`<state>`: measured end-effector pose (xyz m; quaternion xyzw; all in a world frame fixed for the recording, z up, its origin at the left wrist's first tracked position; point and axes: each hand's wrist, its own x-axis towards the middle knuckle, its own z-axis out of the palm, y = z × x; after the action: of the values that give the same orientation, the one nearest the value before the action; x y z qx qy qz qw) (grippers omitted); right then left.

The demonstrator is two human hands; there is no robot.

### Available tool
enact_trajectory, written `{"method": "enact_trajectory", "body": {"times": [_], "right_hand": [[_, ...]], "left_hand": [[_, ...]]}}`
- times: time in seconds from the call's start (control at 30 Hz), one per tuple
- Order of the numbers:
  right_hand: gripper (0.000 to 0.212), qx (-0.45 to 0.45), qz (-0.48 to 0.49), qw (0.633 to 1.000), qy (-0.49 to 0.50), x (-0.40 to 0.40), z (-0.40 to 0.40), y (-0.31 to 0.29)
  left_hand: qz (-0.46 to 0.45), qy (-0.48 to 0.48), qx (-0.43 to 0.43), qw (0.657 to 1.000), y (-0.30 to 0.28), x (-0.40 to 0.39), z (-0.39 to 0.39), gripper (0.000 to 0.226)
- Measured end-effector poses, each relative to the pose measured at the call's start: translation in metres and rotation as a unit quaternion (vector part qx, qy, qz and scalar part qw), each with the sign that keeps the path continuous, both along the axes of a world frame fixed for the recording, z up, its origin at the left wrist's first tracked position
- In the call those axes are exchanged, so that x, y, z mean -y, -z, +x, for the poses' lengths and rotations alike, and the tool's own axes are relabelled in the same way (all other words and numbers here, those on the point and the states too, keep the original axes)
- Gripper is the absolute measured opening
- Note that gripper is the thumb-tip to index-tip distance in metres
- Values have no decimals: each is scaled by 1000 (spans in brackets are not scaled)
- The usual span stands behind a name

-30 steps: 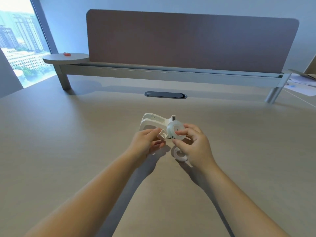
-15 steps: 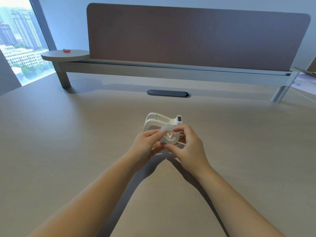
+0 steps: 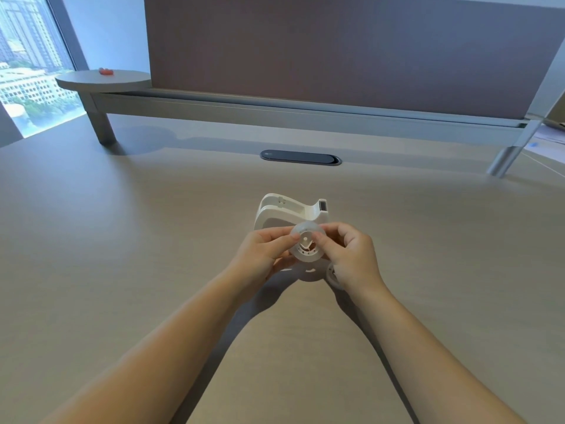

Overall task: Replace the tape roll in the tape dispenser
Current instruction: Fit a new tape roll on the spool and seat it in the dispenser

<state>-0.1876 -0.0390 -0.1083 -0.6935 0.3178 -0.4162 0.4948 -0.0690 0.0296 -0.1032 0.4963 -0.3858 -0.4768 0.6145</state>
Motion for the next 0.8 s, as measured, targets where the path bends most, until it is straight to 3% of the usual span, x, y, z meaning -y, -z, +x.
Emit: {"method": "enact_trajectory", "body": {"times": [0.33,0.8], "right_hand": [[12,-16,20,999,-21,0,-2,-6],[11,18,62,997,-41,-3,0,-6]], "left_hand": [[-17,-20,54,998,-2,1,0,16],[-17,-29,59,998,-4,0,1,16]]}}
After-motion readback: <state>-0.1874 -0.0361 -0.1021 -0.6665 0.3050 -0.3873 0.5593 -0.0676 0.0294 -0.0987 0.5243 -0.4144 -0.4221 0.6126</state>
